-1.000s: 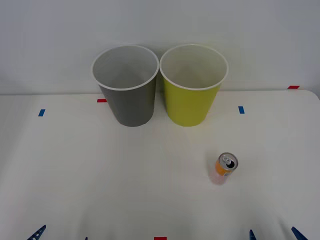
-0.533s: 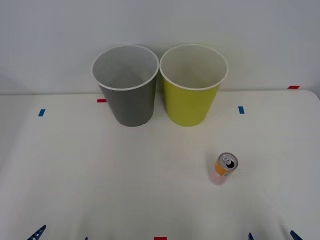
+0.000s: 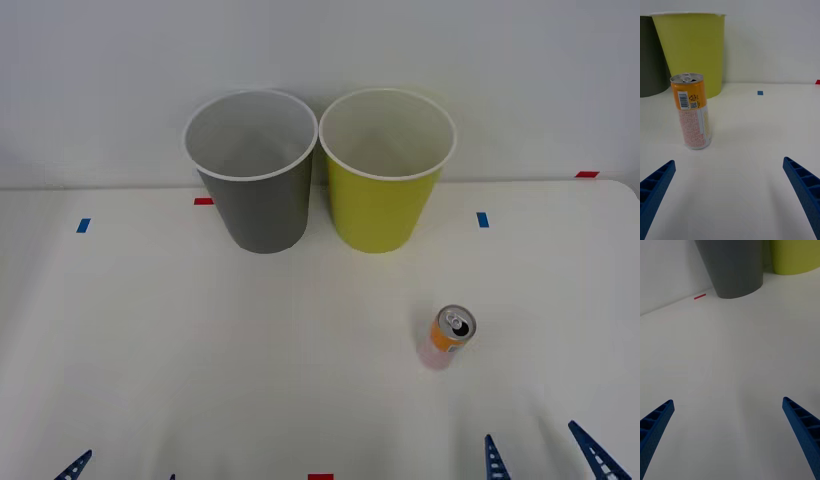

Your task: Put cans in the gray bin and PET bottles in the light green bin.

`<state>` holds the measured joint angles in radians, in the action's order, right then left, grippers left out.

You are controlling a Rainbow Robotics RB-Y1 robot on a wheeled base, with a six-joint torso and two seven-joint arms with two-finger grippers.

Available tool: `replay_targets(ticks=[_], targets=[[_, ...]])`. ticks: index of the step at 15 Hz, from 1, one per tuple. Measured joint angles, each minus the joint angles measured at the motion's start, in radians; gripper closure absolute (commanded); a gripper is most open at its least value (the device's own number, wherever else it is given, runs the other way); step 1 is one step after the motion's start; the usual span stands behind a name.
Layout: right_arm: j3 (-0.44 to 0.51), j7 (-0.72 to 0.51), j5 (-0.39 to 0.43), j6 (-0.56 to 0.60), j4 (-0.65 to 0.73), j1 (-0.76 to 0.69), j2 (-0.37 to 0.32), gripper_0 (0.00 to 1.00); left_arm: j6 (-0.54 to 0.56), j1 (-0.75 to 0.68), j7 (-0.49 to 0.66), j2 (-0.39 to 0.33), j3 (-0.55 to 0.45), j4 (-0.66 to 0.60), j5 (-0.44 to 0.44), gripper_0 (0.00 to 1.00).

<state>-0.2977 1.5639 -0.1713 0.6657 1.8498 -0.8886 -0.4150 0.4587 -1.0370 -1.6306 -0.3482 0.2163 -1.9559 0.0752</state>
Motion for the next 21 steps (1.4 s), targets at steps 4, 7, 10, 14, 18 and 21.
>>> replay_targets(ticks=[4,7,10,14,18,21], targets=[[-0.025,0.002,-0.009,0.013,-0.034,0.113,-0.005,0.00,0.000,0.000,0.000,0.000,0.000,0.000,0.000,0.00],[-0.037,0.000,-0.013,-0.037,-0.035,0.181,-0.008,0.00,0.000,0.000,0.000,0.000,0.000,0.000,0.000,0.00],[-0.051,-0.001,-0.024,-0.104,-0.036,0.246,0.007,0.00,0.000,0.000,0.000,0.000,0.000,0.000,0.000,0.00],[-0.063,0.011,-0.029,-0.187,-0.036,0.308,0.056,0.00,0.000,0.000,0.000,0.000,0.000,0.000,0.000,0.00],[-0.067,0.030,-0.026,-0.217,-0.061,0.367,0.087,0.00,0.000,0.000,0.000,0.000,0.000,0.000,0.000,0.00],[-0.066,0.043,-0.023,-0.216,-0.093,0.418,0.111,0.00,0.000,0.000,0.000,0.000,0.000,0.000,0.000,0.00]])
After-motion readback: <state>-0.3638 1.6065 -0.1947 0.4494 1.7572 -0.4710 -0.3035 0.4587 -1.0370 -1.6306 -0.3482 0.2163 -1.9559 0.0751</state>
